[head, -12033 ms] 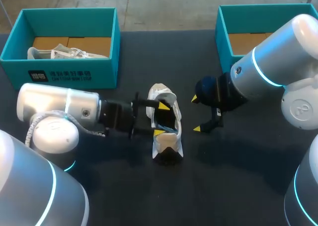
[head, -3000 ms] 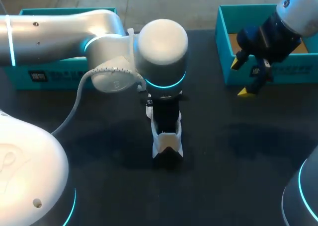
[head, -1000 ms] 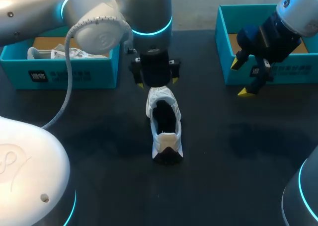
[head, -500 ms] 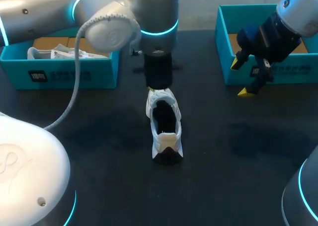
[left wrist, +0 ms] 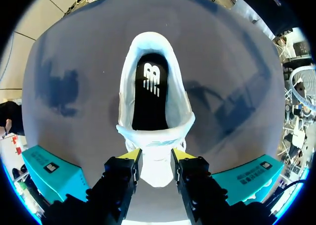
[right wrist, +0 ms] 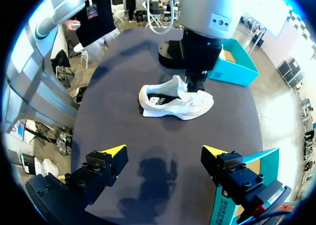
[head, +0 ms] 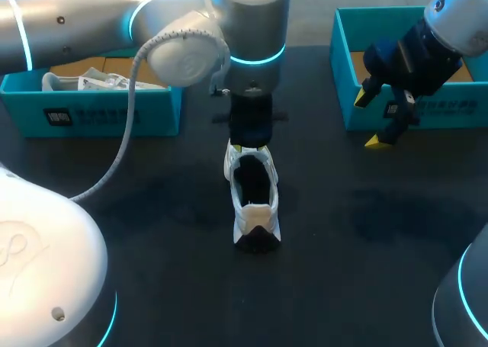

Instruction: Take the shoe out of the shoebox, open the shoe tongue, remove and reinsert the insole, then place the shoe into the shoebox

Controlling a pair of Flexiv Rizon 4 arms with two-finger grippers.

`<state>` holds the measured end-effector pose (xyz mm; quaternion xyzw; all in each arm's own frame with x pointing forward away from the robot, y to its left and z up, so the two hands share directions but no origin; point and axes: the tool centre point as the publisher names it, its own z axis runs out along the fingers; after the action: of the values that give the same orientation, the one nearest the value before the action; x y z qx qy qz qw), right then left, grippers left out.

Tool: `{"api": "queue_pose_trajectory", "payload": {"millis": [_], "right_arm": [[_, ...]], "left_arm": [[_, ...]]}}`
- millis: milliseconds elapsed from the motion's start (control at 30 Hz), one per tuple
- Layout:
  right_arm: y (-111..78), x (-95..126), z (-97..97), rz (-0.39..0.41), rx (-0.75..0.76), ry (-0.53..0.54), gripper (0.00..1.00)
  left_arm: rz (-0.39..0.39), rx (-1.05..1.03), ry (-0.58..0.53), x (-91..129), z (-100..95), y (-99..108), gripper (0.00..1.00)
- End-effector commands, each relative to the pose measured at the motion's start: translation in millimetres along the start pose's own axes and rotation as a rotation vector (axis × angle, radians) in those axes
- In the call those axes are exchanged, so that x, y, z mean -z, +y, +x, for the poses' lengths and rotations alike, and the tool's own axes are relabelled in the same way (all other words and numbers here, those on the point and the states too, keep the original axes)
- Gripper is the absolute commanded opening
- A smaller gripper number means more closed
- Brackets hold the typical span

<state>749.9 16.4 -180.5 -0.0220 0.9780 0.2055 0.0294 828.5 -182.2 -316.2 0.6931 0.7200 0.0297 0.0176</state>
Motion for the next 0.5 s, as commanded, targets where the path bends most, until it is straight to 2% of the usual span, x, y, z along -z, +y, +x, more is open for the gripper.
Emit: {"api": "queue_pose_trajectory", "payload": {"millis": [33, 333, 500], "right_arm": [[0.6, -1, -0.7, 0.003, -0.001, 0.001, 1.00], [0.6, -1, -0.7, 0.003, -0.001, 0.001, 1.00], [0.6, -1, -0.7, 0.003, -0.001, 0.001, 1.00]], "left_arm": [[0.007, -0.011, 0.002, -2, 3.0, -5, 0.37], [0.022, -0.034, -0.004, 2, 6.3, -10, 0.41], [0.034, -0.056, 0.010, -6, 3.0, -20, 0.41]]}}
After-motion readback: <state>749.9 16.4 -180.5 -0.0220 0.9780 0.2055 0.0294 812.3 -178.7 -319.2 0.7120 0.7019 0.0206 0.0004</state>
